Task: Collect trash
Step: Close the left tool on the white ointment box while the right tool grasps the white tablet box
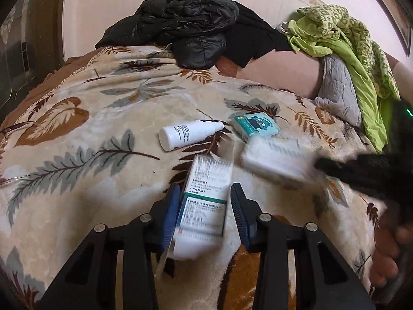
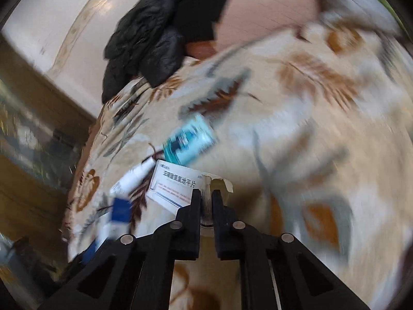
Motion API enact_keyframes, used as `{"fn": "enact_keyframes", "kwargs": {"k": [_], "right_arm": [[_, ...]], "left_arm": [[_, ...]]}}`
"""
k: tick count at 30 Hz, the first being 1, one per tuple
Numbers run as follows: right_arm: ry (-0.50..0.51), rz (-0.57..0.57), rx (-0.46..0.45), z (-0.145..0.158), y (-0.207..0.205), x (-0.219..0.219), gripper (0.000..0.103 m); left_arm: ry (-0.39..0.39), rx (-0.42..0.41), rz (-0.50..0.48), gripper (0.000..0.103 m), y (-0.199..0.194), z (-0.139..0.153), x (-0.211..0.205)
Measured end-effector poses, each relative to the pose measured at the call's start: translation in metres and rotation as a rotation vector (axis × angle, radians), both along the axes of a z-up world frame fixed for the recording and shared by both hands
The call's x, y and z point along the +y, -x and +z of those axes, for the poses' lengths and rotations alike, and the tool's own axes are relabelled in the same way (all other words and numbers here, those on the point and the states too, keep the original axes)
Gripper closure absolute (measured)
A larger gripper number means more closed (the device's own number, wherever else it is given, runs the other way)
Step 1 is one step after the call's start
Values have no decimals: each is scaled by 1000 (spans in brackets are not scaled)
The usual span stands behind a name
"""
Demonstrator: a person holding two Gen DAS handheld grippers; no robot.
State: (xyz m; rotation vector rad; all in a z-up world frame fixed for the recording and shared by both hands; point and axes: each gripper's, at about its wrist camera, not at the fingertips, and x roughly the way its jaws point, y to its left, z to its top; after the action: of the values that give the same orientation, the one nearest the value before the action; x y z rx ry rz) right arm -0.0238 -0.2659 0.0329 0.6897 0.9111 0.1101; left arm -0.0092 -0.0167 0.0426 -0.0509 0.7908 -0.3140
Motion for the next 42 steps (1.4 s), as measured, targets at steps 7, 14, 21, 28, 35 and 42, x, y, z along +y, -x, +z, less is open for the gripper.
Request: {"fn": "enact_keyframes", "kwargs": {"k": [7,14,21,28,35,42], "right_arm": [[-38,93,132,-1,94,15,76],[136,183,53,36,121,15,50],[319,280,15,37,88,48,40],[434,343,91,7,64,69,40],[523,355,114,-18,59,87,40],[521,264,54,-12,71,77,47]], "left_arm": [[-13,7,-14,71,6,0,0],[-35,66,-37,64,5,-10,2],[-37,143,-41,50,-6,-26,5],[-82,113,-60,50,-9,-27,-3],[-95,95,-46,62,-16,-28,-6],[-42,98,-35,71,-16,-23,1]]}}
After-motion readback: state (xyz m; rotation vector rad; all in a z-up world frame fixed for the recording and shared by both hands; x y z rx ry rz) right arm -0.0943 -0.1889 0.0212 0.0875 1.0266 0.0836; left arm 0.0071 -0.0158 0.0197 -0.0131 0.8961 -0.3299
